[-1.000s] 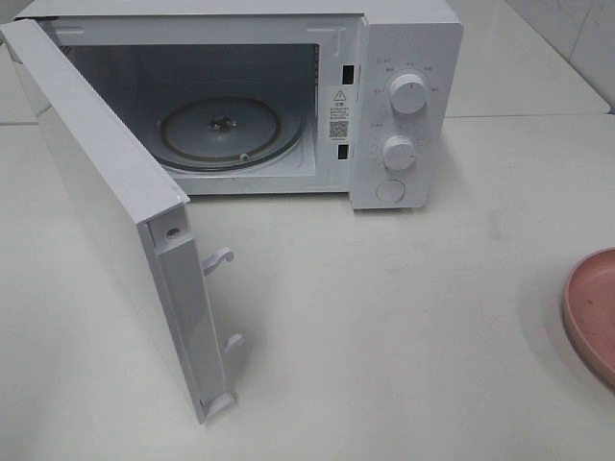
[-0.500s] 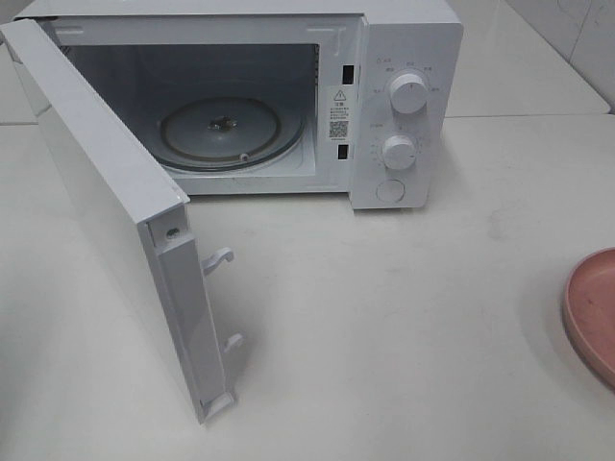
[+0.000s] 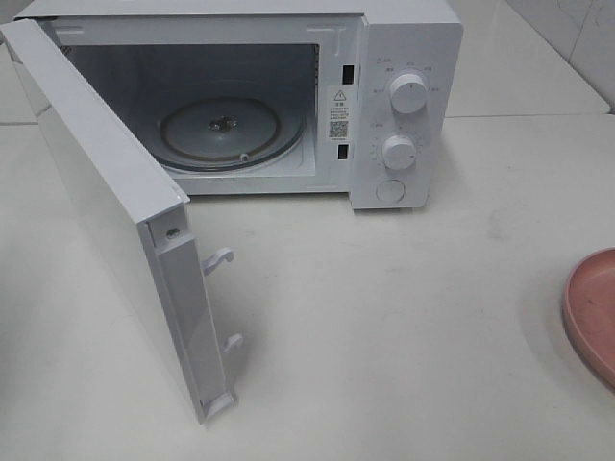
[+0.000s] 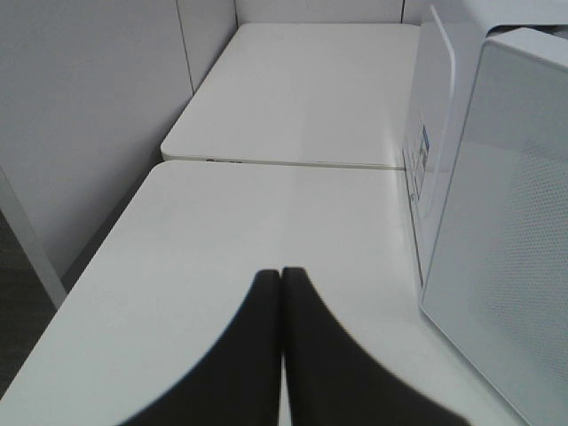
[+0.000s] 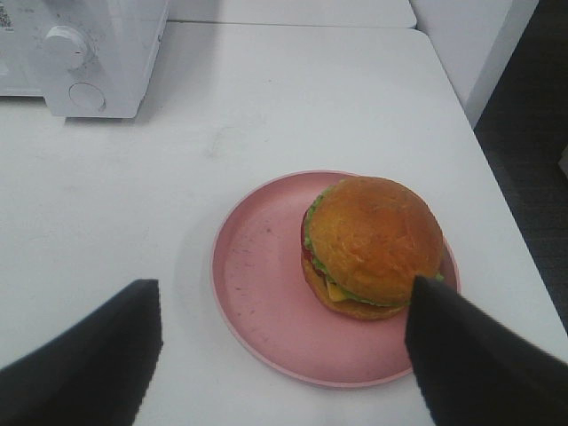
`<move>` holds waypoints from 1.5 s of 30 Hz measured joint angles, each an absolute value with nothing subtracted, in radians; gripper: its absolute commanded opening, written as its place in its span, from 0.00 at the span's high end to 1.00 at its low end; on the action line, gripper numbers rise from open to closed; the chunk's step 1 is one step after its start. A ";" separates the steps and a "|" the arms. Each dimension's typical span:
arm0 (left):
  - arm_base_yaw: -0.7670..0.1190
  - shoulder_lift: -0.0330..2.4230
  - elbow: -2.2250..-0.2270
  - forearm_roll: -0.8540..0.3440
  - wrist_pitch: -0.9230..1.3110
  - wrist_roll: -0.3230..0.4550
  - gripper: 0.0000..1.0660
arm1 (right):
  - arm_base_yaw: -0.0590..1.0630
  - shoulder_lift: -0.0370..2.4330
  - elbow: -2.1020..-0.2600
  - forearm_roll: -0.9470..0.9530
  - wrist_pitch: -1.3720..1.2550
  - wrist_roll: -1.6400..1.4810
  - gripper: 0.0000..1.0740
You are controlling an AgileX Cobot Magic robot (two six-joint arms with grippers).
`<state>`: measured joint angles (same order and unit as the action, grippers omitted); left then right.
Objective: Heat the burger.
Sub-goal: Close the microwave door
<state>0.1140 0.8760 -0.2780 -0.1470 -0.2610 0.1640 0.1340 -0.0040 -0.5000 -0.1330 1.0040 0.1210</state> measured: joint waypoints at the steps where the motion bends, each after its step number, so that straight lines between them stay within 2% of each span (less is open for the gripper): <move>1: 0.097 0.936 -0.268 -0.091 -0.347 0.133 1.00 | 0.134 -0.004 -0.500 -0.133 1.004 0.121 0.29; 3: 0.085 0.965 -0.266 -0.057 -0.380 0.111 1.00 | 0.134 -0.004 -0.500 -0.133 1.004 0.121 0.29; 4: 0.057 1.013 -0.264 0.000 -0.422 0.057 1.00 | 0.134 -0.004 -0.500 -0.133 1.004 0.121 0.29; 5: 0.057 1.013 -0.264 0.000 -0.422 0.057 1.00 | 0.134 -0.004 -0.500 -0.133 1.004 0.121 0.29; 7: 0.016 1.077 -0.260 0.084 -0.465 -0.010 1.00 | 0.134 -0.004 -0.500 -0.133 1.004 0.121 0.29; 11: -0.037 1.153 -0.260 0.171 -0.547 -0.037 1.00 | 0.134 -0.004 -0.500 -0.133 1.004 0.121 0.29; 16: -0.115 1.208 -0.260 0.183 -0.596 -0.044 1.00 | 0.134 -0.004 -0.500 -0.133 1.004 0.121 0.29; 17: -0.149 1.233 -0.260 0.168 -0.614 -0.044 1.00 | 0.134 -0.004 -0.500 -0.133 1.004 0.121 0.29; 21: -0.195 1.278 -0.260 0.139 -0.650 -0.044 1.00 | 0.134 -0.004 -0.500 -0.133 1.004 0.121 0.29; 23: -0.255 1.336 -0.280 0.094 -0.698 -0.044 1.00 | 0.134 -0.004 -0.500 -0.133 1.004 0.121 0.29; 32: -0.346 1.432 -0.338 0.020 -0.729 -0.044 1.00 | 0.134 -0.004 -0.500 -0.133 1.004 0.121 0.29; 34: -0.420 1.482 -0.387 -0.035 -0.736 -0.042 1.00 | 0.134 -0.004 -0.500 -0.133 1.004 0.121 0.29; 36: -0.438 1.492 -0.398 -0.046 -0.739 -0.038 1.00 | 0.134 -0.004 -0.500 -0.133 1.004 0.121 0.29; 37: -0.481 1.513 -0.423 -0.074 -0.743 -0.021 1.00 | 0.134 -0.004 -0.500 -0.133 1.004 0.121 0.29; 40: -0.502 1.524 -0.436 -0.092 -0.744 -0.010 1.00 | 0.134 -0.004 -0.500 -0.133 1.004 0.121 0.29; 42: -0.571 1.571 -0.487 -0.176 -0.744 0.045 1.00 | 0.134 -0.004 -0.500 -0.133 1.004 0.121 0.29; 43: -0.571 1.571 -0.487 -0.176 -0.744 0.045 1.00 | 0.134 -0.004 -0.500 -0.133 1.004 0.121 0.29; 45: -0.620 1.607 -0.527 -0.250 -0.744 0.084 1.00 | 0.134 -0.004 -0.500 -0.133 1.004 0.121 0.29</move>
<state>-0.6200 1.6070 -0.5270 -0.2500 -0.7440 0.0840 0.1340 -0.0040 -0.5000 -0.1330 1.0040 0.1210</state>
